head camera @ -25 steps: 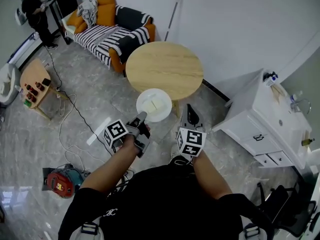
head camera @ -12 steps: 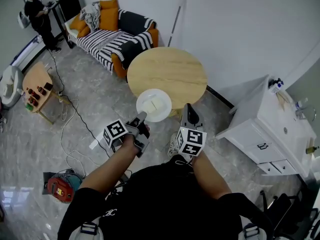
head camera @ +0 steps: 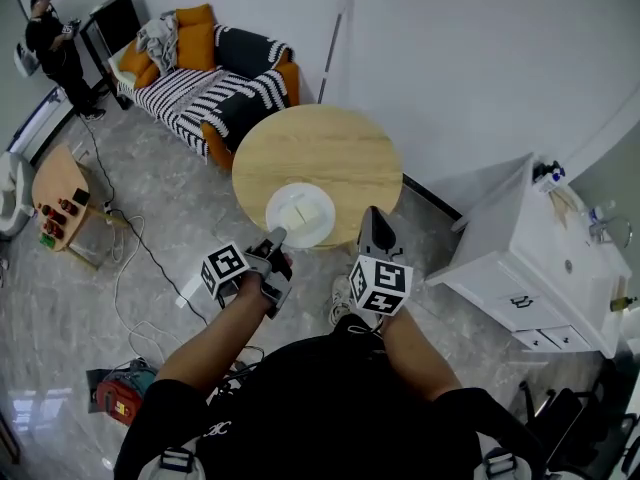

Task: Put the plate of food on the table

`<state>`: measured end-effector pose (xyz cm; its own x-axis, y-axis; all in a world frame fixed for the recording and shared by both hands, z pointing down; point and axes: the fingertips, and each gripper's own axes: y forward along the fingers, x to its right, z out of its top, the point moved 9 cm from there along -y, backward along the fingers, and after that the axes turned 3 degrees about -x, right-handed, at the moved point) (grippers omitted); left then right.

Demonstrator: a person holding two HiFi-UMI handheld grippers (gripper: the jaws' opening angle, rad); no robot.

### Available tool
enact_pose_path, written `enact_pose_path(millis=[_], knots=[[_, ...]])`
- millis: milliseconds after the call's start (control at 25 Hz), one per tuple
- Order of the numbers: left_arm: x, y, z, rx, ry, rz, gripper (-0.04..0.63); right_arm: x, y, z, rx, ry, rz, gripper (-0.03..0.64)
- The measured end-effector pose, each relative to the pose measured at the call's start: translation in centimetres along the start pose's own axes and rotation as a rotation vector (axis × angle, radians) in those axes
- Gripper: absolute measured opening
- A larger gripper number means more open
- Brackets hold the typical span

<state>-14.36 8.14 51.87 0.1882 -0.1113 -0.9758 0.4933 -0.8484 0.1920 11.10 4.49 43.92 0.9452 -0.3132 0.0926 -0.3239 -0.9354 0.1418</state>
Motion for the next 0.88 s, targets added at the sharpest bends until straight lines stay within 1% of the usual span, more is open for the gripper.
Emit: enact_pose_path(millis=[240, 440, 600, 720, 880], knots=[[0.4, 4.7, 1.8, -0.014, -0.02, -0.003, 0.02, 2.1, 5.0, 1.0, -0.033, -0.022, 0.005, 0.008], [0.9, 8.6, 3.9, -0.008, -0.032, -0.023, 0.019, 3.7, 9.1, 1.9, -0.046, -0.033, 0.011, 0.008], [1.2, 11.6, 5.0, -0.005, -0.038, -0.018, 0.019, 5.4, 11.9, 2.2, -0.071, -0.036, 0.013, 0.008], [1.2, 13.6, 5.9, 0.006, -0.048, -0.023, 0.019, 6.4, 14.1, 2.5, -0.079, -0.049, 0.023, 0.008], [1.1, 16.5, 6.7, 0.026, -0.065, -0.05, 0.018, 7.8, 17.0, 2.7, -0.089, -0.069, 0.051, 0.008]])
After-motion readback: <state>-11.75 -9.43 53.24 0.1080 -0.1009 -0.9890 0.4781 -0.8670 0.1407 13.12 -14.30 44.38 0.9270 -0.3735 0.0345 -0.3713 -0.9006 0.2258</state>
